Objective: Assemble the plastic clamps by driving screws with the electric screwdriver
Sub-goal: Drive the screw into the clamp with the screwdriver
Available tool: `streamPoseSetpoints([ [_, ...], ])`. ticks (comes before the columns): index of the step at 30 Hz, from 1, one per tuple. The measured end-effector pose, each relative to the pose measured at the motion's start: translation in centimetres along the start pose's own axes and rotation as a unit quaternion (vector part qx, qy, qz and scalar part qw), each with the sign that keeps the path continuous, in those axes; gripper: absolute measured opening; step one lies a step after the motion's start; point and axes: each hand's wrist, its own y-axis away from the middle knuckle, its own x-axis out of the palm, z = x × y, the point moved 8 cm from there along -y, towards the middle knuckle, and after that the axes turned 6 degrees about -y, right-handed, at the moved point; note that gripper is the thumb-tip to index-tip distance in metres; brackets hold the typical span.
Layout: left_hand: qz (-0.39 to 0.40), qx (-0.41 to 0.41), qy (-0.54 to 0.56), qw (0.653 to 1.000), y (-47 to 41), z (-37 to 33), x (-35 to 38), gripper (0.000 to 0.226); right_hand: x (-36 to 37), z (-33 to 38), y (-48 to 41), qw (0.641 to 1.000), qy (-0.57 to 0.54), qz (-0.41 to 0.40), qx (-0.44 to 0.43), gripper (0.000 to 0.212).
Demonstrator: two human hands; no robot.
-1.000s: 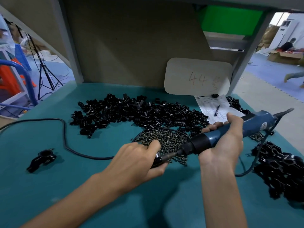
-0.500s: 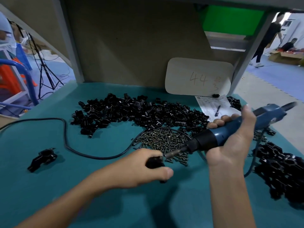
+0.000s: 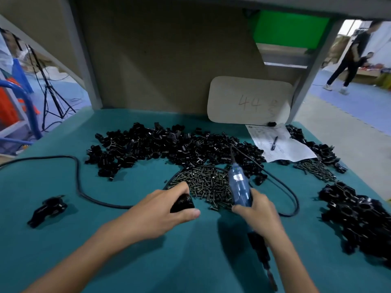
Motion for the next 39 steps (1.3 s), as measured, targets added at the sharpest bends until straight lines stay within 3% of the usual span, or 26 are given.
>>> streamPoseSetpoints([
  [6,-0.054,0.017,-0.108,0.993,-0.7,-1.0,-1.0,0.041,2.4,-1.4,-1.7,0.996,0.080,0.024,0.009,0.040],
  [10,-0.060,0.025,-0.061,0.996,-1.5,-1.7,-0.6,0.037,1.5,-0.4,-1.0,0.992,0.117,-0.009,-0.040,0.074],
  [11,-0.061,0.032,-0.059,0.996,-1.7,-2.1,-0.4,0.038,1.2,0.7,-0.3,0.995,0.066,-0.017,-0.072,0.073],
  [13,-0.065,0.048,-0.049,0.996,-2.2,-3.2,0.0,0.042,1.6,3.3,1.3,0.984,-0.127,0.041,-0.117,0.060],
  [15,-0.069,0.064,-0.027,0.995,-2.5,-4.3,0.3,0.044,2.6,5.3,3.2,0.939,-0.290,0.132,-0.131,0.044],
  [18,-0.069,0.072,0.012,0.995,-2.9,-5.6,0.7,0.045,2.4,6.4,5.2,0.886,-0.400,0.189,-0.140,0.033],
  [20,-0.071,0.076,0.038,0.994,-3.0,-6.2,0.8,0.048,1.3,6.1,5.8,0.886,-0.402,0.170,-0.159,0.031],
  [24,-0.054,0.097,-0.008,0.994,-3.0,-6.8,1.3,0.055,-3.0,3.4,5.5,0.931,-0.331,0.045,-0.147,0.018],
  [28,-0.080,0.107,-0.025,0.991,-2.3,-5.7,-0.2,0.041,-11.4,-4.6,3.8,0.984,-0.124,-0.126,-0.015,0.039],
  [32,-0.092,0.113,-0.035,0.989,-1.0,-4.9,-1.9,0.029,-19.7,-11.7,2.3,0.962,0.106,-0.246,0.052,0.030],
  [35,-0.105,0.125,-0.030,0.986,0.1,-5.3,-3.0,0.028,-22.9,-15.6,1.1,0.943,0.157,-0.279,0.096,0.033],
  [39,-0.140,0.156,-0.023,0.977,1.6,-7.2,-5.6,0.027,-22.9,-17.9,-0.7,0.938,0.196,-0.265,0.107,0.042],
])
